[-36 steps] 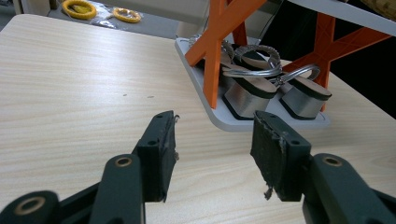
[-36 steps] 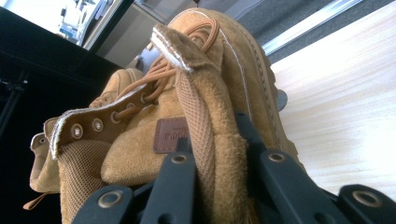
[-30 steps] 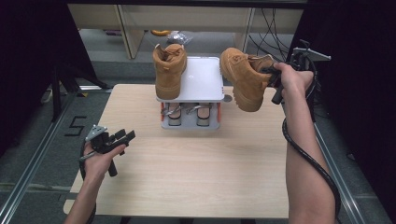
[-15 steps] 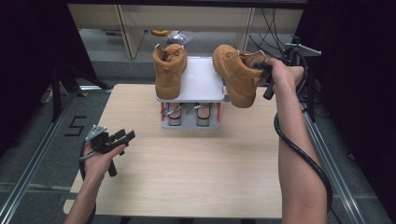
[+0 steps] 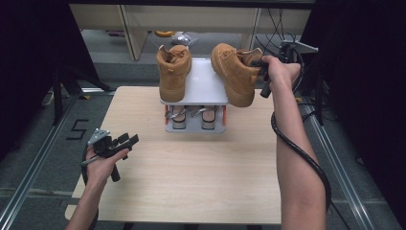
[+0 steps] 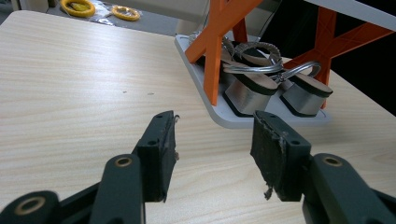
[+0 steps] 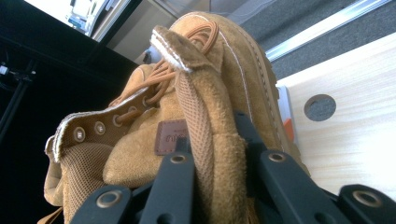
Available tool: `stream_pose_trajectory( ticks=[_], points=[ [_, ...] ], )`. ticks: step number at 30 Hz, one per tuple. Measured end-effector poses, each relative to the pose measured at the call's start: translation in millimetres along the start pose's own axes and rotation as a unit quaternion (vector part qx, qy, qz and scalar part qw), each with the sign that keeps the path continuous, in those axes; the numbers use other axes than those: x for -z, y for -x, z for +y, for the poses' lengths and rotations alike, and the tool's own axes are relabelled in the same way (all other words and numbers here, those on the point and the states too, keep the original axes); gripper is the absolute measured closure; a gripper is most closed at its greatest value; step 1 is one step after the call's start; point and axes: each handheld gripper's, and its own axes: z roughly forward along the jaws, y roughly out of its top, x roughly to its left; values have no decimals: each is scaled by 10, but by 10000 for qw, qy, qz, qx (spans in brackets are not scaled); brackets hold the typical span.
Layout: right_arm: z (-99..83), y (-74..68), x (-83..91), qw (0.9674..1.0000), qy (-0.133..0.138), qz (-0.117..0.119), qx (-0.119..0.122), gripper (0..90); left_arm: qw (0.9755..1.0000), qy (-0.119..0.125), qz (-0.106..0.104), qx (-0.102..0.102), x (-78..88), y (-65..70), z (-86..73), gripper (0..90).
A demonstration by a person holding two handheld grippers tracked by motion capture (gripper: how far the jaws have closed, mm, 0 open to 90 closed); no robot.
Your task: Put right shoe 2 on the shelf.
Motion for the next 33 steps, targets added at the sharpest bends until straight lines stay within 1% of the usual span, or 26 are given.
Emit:
stream_pose_trajectory(
  ticks=[1,4,9,10,11,12,14,16,17,18,20,24,27,29,30,33],
  points=[
    [0,-15,-8,10000,-37,3,5,812,10000,-1,-1,0,0,-1,0,490],
    [-9,-56,-61,10000,-7,12,64,812,10000,7,-14,5,2,-4,0,490],
    [-19,-106,-107,10000,-30,34,84,811,10000,17,3,18,11,-16,8,490],
    [-20,-135,-128,10000,-71,68,6,809,10000,30,13,20,16,-22,10,490],
    [-20,-135,-128,10000,-71,68,6,809,10000,45,10,35,20,-25,13,490],
    [-21,-159,-160,10000,-28,61,48,808,10000,64,30,43,23,-31,17,490],
    [-22,-173,-170,10000,-35,71,32,808,10000,63,27,39,23,-32,17,490],
    [-28,-210,-203,9999,-36,59,85,807,10000,55,21,39,21,-31,15,490],
    [-32,-228,-215,10000,-36,37,50,807,10000,52,14,45,19,-30,13,490],
    [-34,-234,-231,9999,-59,39,108,806,10000,47,3,48,17,-29,10,490],
    [-42,-265,-281,9999,-63,98,93,805,10000,60,-5,52,15,-33,5,489],
    [-59,-295,-343,9999,-84,102,64,804,10000,47,2,54,20,-39,5,490],
    [-82,-318,-431,10000,-64,53,42,802,10000,61,17,55,28,-46,12,490],
    [-85,-323,-441,9999,-102,56,41,802,10000,70,28,64,29,-54,12,490],
    [-90,-325,-463,9999,-75,39,58,802,9999,74,18,66,27,-58,10,490],
    [-98,-336,-511,10000,-71,54,-2,800,10000,59,17,66,24,-62,7,490]
  ],
)
